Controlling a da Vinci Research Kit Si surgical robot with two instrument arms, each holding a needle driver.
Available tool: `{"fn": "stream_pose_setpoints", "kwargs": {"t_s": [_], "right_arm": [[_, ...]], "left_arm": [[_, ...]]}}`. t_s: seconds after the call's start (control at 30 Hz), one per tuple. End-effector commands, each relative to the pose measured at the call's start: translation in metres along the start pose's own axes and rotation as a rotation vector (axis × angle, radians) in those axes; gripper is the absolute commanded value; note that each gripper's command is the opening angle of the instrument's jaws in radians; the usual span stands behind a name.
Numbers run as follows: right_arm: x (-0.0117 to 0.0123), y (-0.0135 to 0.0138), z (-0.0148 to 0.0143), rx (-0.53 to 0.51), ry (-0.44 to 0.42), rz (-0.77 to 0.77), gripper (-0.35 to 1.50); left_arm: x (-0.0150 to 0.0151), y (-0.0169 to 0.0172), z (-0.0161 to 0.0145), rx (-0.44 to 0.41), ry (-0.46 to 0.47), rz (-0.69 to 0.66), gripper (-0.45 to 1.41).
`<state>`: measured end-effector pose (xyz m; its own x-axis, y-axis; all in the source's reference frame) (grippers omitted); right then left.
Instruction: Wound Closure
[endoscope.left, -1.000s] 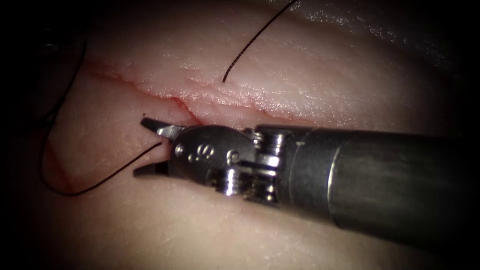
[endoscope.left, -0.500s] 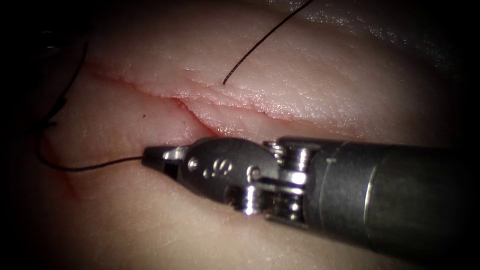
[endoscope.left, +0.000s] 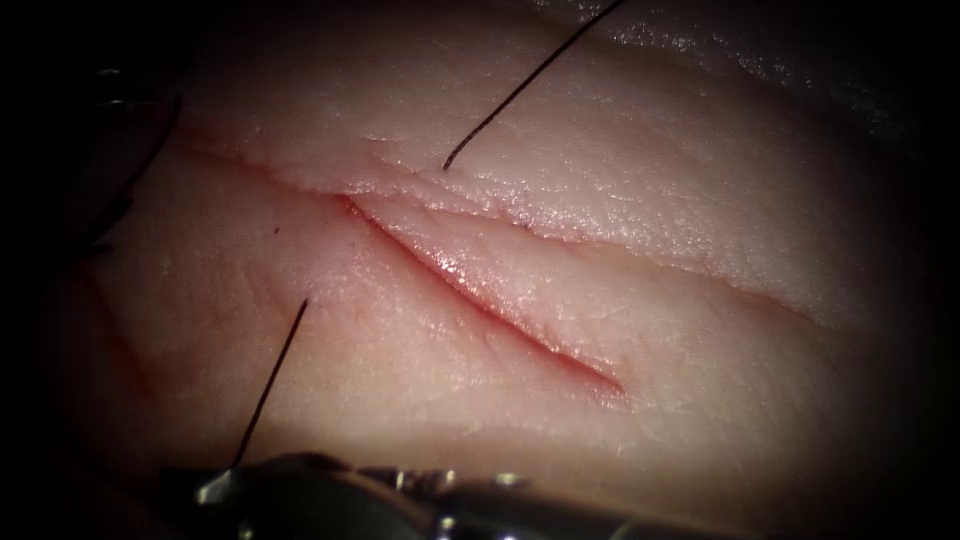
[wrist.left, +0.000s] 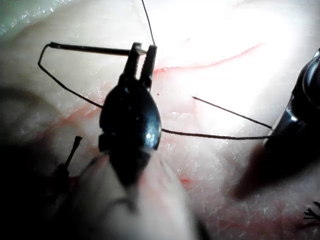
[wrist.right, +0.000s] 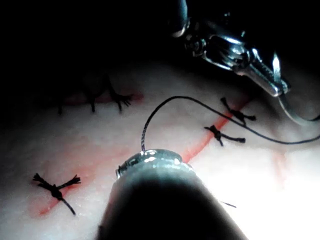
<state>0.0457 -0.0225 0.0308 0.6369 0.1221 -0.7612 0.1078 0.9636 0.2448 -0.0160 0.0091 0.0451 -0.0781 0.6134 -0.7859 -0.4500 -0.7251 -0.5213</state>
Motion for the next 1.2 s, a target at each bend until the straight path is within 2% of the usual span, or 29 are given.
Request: {"fn": "stream_pose_setpoints", "kwargs": {"t_s": [0.03, 0.17, 0.2, 0.27, 0.3, 0.37, 0.43, 0.53, 0.7, 0.83, 1.0, 1.13, 1.2], "right_arm": [[0.0008, -0.0001, 0.0005, 0.013, 0.028, -0.007, -0.35], [0.0016, 0.0007, 0.0004, 0.048, 0.124, 0.012, -0.35], [0.0017, 0.0012, 0.0003, 0.035, 0.14, 0.016, 0.29], [0.0015, 0.0027, 0.0, -0.015, 0.162, 0.03, 0.91], [0.0013, 0.0033, -0.0003, -0.031, 0.164, 0.041, 1.1], [0.0006, 0.0047, -0.0012, -0.064, 0.163, 0.037, 1.26], [-0.0003, 0.006, -0.0024, -0.095, 0.158, 0.043, 1.33], [-0.0021, 0.0077, -0.0047, -0.106, 0.167, 0.038, 1.33], [-0.0039, 0.0089, -0.0058, -0.126, 0.16, 0.005, 1.31], [-0.006, 0.0094, -0.004, -0.145, 0.146, -0.02, 1.35], [-0.0084, 0.0096, 0.0005, -0.158, 0.128, -0.05, 1.35], [-0.0096, 0.0108, 0.0037, -0.184, 0.11, -0.059, 1.31], [-0.0098, 0.0109, 0.0041, -0.186, 0.108, -0.061, 1.3]], "left_arm": [[-0.0006, 0.0001, 0.0005, -0.001, 0.0, -0.001, -0.45], [-0.0007, 0.0001, 0.0005, -0.001, 0.0, 0.0, -0.45], [-0.0007, 0.0001, 0.0005, -0.001, 0.0, 0.0, -0.45], [-0.0007, 0.0001, 0.0006, 0.0, -0.002, 0.0, -0.45], [-0.0008, 0.0001, 0.0006, 0.0, -0.002, 0.001, -0.45], [-0.0009, 0.0001, 0.0006, 0.0, -0.005, 0.002, -0.45], [-0.0009, 0.0, 0.0006, 0.0, -0.007, 0.003, -0.45], [-0.0011, 0.0, 0.0006, 0.001, -0.009, 0.004, -0.45], [-0.0012, 0.0, 0.0007, 0.001, -0.011, 0.005, -0.45], [-0.0013, 0.0, 0.0009, 0.0, -0.014, 0.007, -0.45], [-0.0014, 0.0001, 0.0011, -0.003, -0.016, 0.007, -0.45], [-0.0014, 0.0001, 0.001, -0.006, -0.019, 0.008, -0.45], [-0.0014, 0.0001, 0.001, -0.006, -0.019, 0.008, -0.45]]}}
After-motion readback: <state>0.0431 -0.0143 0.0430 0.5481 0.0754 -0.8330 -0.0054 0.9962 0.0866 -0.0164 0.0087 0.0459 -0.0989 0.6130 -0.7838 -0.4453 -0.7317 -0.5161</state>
